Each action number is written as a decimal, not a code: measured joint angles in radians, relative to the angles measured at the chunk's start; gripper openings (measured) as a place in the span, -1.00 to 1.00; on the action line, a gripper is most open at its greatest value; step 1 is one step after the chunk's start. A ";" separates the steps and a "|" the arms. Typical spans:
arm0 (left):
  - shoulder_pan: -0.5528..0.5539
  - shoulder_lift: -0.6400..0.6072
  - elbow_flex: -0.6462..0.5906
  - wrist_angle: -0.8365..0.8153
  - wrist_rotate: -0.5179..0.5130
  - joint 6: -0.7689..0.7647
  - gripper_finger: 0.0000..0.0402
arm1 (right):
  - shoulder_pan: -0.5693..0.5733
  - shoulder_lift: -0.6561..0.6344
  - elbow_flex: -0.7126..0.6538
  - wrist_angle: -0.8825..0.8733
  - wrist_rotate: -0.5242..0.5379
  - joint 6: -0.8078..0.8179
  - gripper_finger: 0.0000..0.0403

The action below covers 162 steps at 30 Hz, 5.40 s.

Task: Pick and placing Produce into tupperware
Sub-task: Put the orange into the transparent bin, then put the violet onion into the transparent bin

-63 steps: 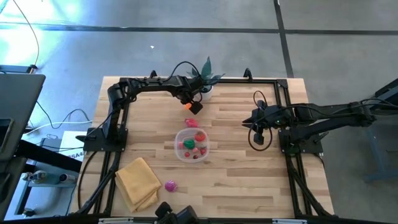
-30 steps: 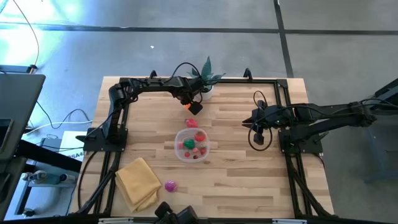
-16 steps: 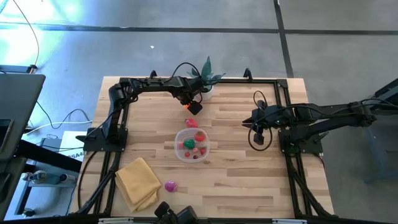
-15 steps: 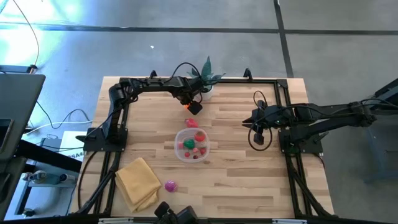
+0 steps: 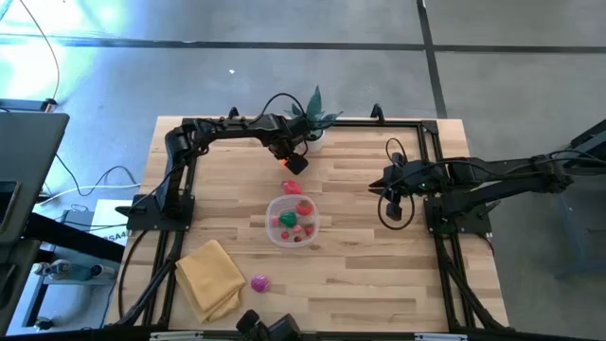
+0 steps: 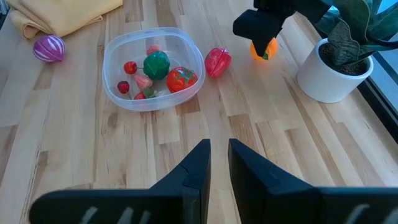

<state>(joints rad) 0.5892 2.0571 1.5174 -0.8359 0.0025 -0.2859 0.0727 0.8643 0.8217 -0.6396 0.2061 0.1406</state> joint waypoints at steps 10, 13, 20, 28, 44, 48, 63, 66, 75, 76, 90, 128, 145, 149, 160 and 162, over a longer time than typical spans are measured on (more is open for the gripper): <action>-0.028 0.000 0.067 -0.069 0.006 0.010 0.03 | 0.000 0.000 0.000 0.000 0.000 0.000 -0.77; -0.037 0.000 0.090 -0.094 0.004 0.016 0.02 | 0.000 0.000 0.000 0.000 0.000 0.000 -0.77; -0.047 0.000 0.151 -0.176 -0.028 0.020 0.02 | 0.000 0.000 0.000 0.000 0.000 0.000 -0.77; -0.047 0.000 0.248 -0.317 -0.052 0.028 0.02 | 0.000 0.000 0.000 0.000 0.000 0.000 -0.77; -0.122 -0.113 0.383 -0.505 -0.077 0.028 0.02 | 0.000 0.000 0.000 0.000 0.000 0.000 -0.77; -0.173 -0.186 0.377 -0.522 -0.119 0.028 0.02 | 0.000 0.000 0.000 0.000 0.000 0.000 -0.77; -0.439 -0.408 0.046 -0.262 -0.101 0.029 0.02 | 0.000 0.000 0.000 0.000 0.000 0.000 -0.77; -0.464 -0.434 -0.075 -0.155 -0.081 0.027 0.02 | 0.000 0.000 0.000 0.000 0.000 0.000 -0.77; -0.491 -0.447 -0.318 0.173 -0.031 0.025 0.02 | 0.000 0.000 0.000 0.000 0.000 0.000 -0.77; -0.491 -0.447 -0.329 0.203 -0.023 0.028 0.02 | 0.000 0.000 0.000 0.000 0.000 0.000 -0.77; -0.498 -0.379 -0.369 0.424 0.076 0.072 0.02 | 0.000 0.000 0.000 -0.001 0.000 0.000 -0.77; -0.499 -0.230 -0.369 0.467 0.084 0.123 0.07 | 0.000 0.000 0.000 0.000 0.000 0.000 -0.77; -0.498 -0.230 -0.368 0.463 0.084 0.108 0.41 | 0.000 0.000 0.000 0.000 0.000 0.000 -0.77; -0.498 -0.230 -0.309 0.335 0.084 0.097 0.39 | 0.000 0.000 0.000 0.000 0.000 0.000 -0.77; -0.514 -0.230 -0.033 -0.100 -0.104 0.107 0.35 | 0.000 0.000 0.000 0.000 0.000 0.000 -0.77; -0.514 -0.230 0.002 -0.179 -0.158 0.116 0.35 | 0.000 0.000 0.000 0.000 0.000 0.000 -0.77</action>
<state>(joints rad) 0.0753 1.8271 1.5196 -1.0146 -0.1557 -0.1702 0.0730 0.8646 0.8215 -0.6396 0.2062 0.1406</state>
